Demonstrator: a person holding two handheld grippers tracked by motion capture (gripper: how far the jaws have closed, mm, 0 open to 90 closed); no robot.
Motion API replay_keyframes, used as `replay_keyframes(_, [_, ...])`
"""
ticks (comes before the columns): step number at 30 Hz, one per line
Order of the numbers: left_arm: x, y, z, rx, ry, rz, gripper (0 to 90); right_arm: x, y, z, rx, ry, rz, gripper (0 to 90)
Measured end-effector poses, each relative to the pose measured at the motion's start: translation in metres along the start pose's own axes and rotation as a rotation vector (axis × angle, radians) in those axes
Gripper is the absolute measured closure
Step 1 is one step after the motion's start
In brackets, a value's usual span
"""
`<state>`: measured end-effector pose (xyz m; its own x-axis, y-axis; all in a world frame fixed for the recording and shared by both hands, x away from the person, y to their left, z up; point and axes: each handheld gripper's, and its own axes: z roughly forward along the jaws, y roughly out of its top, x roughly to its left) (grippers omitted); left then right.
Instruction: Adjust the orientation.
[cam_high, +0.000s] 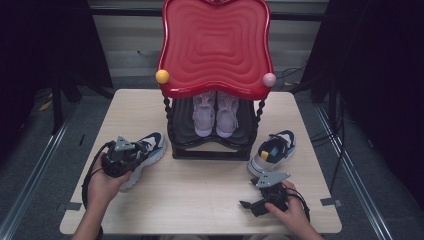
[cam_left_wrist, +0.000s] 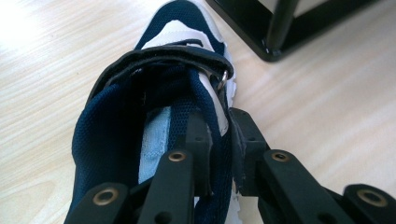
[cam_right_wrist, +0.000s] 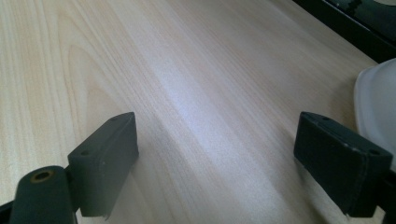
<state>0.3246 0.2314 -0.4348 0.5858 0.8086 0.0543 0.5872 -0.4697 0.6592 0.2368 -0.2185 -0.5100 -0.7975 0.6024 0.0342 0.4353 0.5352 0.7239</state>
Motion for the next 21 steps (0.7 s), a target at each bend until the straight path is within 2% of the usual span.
replay_keyframes(4, [-0.001, 0.009, 0.008, 0.004, 0.019, -0.040, 79.5, 0.000, 0.000, 0.000, 0.000, 0.000, 0.000, 13.2])
replay_keyframes(7, [-0.006, 0.012, 0.015, 0.020, 0.015, -0.052, 79.4, 0.000, 0.000, 0.000, 0.000, 0.000, 0.000, 13.2])
replay_keyframes(8, [-0.008, 0.013, 0.016, 0.011, 0.019, -0.050, 79.3, 0.000, 0.000, 0.000, 0.000, 0.000, 0.000, 13.1])
replay_keyframes(12, [-0.006, 0.012, 0.015, 0.007, -0.010, -0.056, 76.6, 0.000, 0.000, 0.000, 0.000, 0.000, -0.001, 13.2])
replay_keyframes(14, [-0.004, 0.012, 0.010, -0.012, -0.011, -0.067, 68.4, 0.000, 0.000, 0.000, -0.001, 0.000, -0.002, 13.2])
replay_keyframes(16, [-0.002, 0.014, 0.005, -0.032, -0.009, -0.033, 57.3, 0.000, 0.000, 0.000, -0.001, 0.000, -0.002, 13.2])
replay_keyframes(18, [0.000, 0.015, -0.002, -0.051, -0.028, -0.027, 50.7, 0.000, 0.000, 0.000, 0.000, 0.000, -0.001, 13.2])
replay_keyframes(21, [0.007, 0.014, -0.010, -0.049, -0.020, -0.012, 41.8, 0.000, 0.000, 0.000, 0.000, 0.000, 0.000, 13.2])
